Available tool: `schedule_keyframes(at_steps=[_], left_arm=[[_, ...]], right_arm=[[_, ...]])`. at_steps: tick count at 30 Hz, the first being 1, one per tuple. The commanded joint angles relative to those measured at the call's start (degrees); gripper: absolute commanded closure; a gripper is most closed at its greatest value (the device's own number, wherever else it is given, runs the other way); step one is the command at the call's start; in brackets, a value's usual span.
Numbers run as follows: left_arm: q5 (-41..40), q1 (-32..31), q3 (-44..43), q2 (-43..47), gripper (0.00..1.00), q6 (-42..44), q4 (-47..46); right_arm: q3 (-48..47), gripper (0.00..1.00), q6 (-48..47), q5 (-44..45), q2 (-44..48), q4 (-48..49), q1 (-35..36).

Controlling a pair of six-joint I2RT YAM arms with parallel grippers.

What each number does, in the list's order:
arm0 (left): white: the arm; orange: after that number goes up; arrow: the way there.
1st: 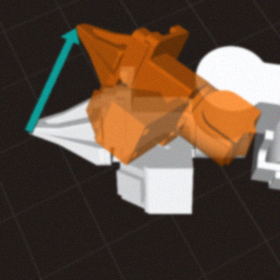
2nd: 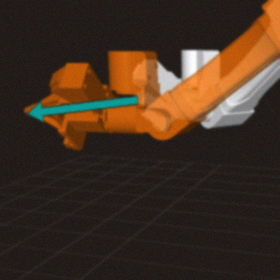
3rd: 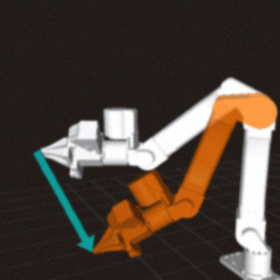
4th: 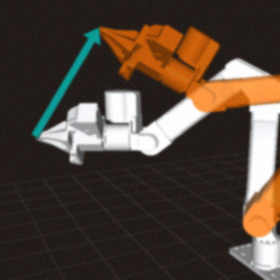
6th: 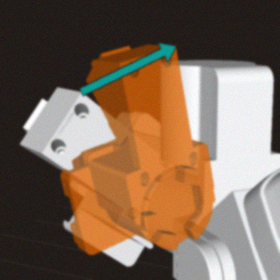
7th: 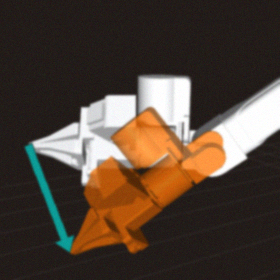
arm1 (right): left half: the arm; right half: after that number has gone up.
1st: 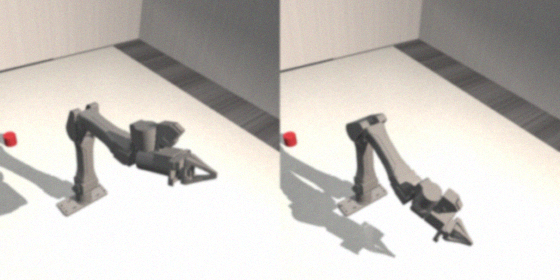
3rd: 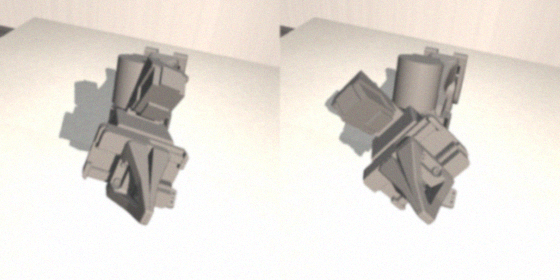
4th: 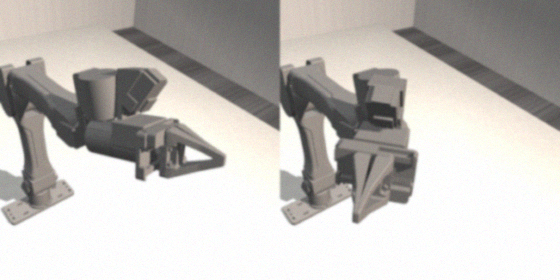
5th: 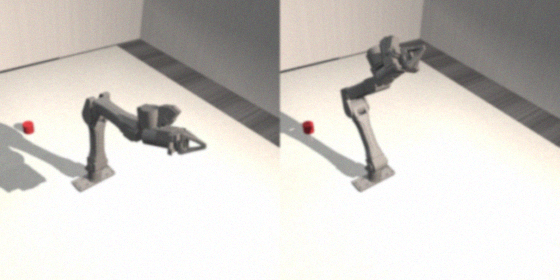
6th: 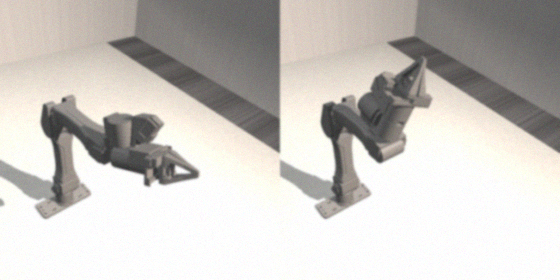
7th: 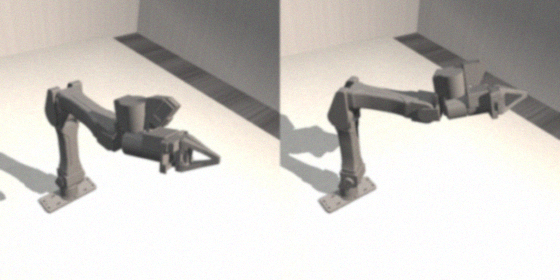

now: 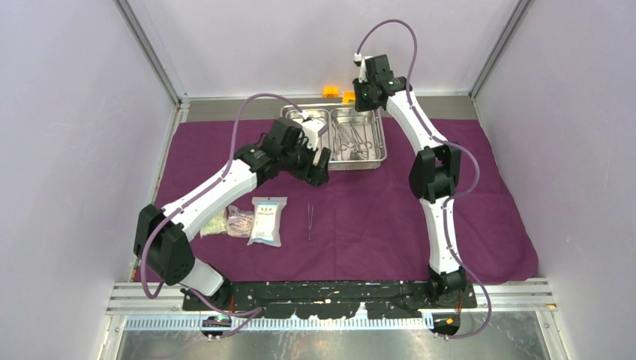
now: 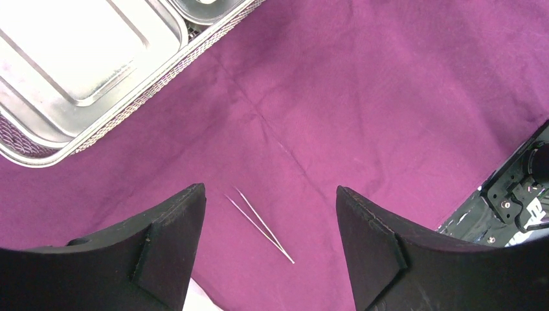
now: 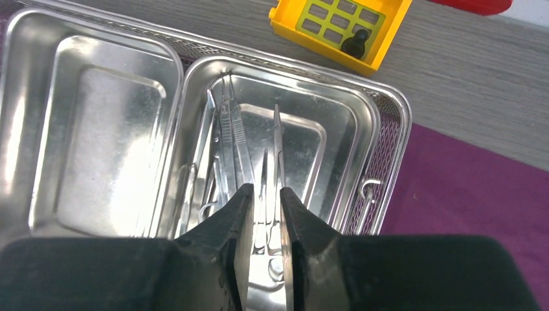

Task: Open and lay out the surgical kit
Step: Pick up the medical item from the container.

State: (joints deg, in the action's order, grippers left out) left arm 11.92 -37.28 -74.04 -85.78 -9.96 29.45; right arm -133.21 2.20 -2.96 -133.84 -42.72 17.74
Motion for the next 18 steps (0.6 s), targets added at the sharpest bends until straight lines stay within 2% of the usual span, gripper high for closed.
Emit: schedule_keyframes(at_steps=[1, 4, 18], left_arm=[[-0.6, 0.2, -1.4, 1.8, 0.24, 1.2, -1.6], [-0.6, 0.2, -1.4, 1.7, 0.24, 1.3, -1.7], [-0.6, 0.2, -1.4, 1.2, 0.24, 1.3, -1.6]], right_arm=[[-4.4, 0.70, -0.9, 1.7, -4.4, -0.9, 0.3], [-4.5, 0.66, -1.1, 2.1, -6.0, -0.3, 0.4], [-5.9, 0.67, -1.8, 2.2, -10.5, 1.1, 0.7]])
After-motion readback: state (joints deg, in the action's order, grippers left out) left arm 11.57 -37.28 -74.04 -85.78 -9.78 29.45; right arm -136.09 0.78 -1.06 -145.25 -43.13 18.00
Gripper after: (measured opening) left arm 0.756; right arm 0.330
